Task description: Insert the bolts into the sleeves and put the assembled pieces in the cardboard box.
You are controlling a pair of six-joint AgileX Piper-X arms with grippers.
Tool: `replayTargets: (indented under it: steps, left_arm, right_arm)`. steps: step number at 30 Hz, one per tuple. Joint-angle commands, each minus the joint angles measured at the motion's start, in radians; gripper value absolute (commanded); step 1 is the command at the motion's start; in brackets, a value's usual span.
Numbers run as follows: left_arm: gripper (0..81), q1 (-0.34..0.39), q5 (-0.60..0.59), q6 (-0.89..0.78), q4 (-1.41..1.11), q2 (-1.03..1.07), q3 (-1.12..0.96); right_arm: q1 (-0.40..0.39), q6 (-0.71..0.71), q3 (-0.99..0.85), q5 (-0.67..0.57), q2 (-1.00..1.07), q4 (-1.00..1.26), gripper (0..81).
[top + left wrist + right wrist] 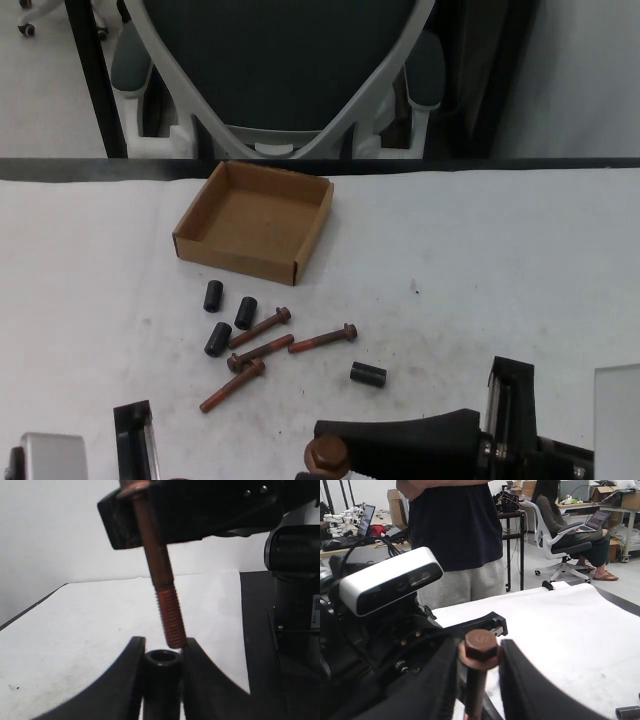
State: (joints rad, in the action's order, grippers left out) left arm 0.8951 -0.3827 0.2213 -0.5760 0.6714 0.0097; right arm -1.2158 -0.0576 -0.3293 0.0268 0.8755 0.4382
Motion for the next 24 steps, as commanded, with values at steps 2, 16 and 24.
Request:
replayTargets:
  steps: [2, 16, 24]
  left_arm:
    - [0.8, 0.004, -0.008, -0.016, -0.043, 0.003, -0.010]
    - [0.8, 0.004, -0.026, -0.034, -0.049, 0.003, -0.010]
    - [0.8, -0.007, 0.053, -0.034, -0.050, 0.003, -0.014]
  right_arm:
    - [-0.002, 0.025, -0.011, 0.020, 0.001, 0.000, 0.2]
    - [-0.002, 0.111, -0.011, 0.045, 0.047, 0.047, 0.2]
    - [0.001, 0.205, -0.011, 0.069, 0.076, 0.076, 0.2]
